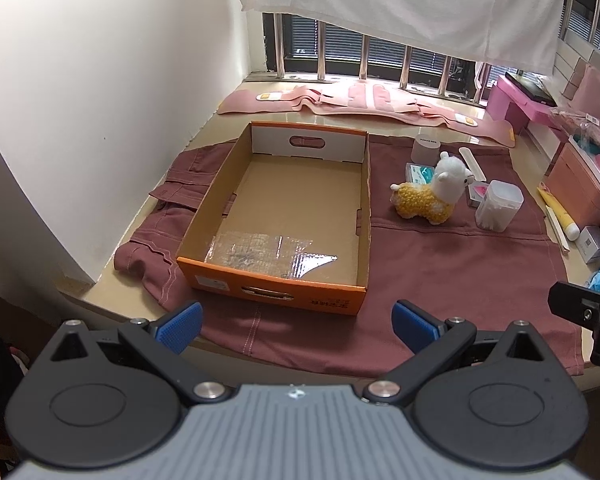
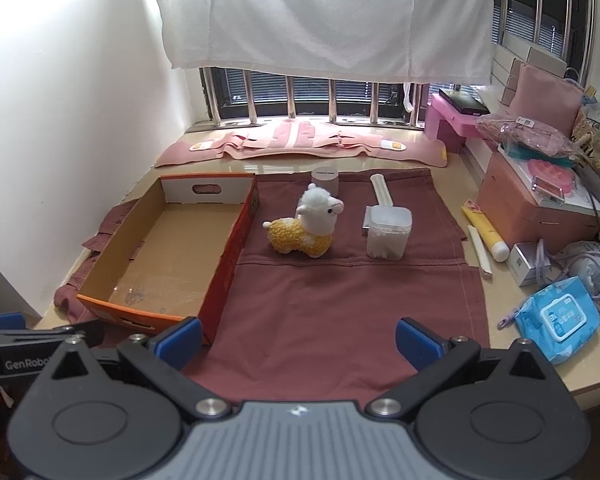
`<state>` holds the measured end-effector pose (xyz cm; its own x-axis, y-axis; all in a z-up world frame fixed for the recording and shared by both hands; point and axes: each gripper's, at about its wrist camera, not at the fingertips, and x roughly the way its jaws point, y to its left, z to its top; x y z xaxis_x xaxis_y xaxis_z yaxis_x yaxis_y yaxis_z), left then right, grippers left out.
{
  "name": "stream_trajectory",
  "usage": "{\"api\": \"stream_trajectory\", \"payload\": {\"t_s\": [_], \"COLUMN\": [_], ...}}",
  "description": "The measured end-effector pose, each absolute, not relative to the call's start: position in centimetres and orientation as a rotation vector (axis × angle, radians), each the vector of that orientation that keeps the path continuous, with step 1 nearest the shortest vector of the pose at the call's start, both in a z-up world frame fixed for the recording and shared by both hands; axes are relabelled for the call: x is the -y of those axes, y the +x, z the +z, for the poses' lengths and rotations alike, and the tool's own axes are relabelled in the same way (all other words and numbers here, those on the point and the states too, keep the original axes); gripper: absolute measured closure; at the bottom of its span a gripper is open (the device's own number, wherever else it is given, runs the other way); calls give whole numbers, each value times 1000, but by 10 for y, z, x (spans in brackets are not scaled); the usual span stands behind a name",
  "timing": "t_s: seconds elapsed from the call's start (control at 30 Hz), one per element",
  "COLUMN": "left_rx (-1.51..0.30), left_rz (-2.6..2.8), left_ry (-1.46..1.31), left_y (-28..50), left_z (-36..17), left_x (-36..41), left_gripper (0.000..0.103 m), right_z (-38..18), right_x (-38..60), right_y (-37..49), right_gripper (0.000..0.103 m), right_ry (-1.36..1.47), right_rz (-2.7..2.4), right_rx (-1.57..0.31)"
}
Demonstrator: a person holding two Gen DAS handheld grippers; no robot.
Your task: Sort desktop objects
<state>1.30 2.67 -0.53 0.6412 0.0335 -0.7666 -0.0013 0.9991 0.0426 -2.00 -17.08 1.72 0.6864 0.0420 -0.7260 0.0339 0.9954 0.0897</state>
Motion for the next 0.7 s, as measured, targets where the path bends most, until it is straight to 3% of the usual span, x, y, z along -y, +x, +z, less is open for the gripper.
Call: {"api": "stream_trajectory", "payload": {"t_s": [0.7], "left_rx": [-819], "left_rz": [-86], "left_ry": [91], "left_y": [7], "left_z": [2], "left_x": [-31], "left_gripper": [0], "right_z": [17], "right_x": [152], "right_y": [-35], "right_gripper": [0], "right_ry": [79], "right_rz": [-71], "right_rx": [-773]}}
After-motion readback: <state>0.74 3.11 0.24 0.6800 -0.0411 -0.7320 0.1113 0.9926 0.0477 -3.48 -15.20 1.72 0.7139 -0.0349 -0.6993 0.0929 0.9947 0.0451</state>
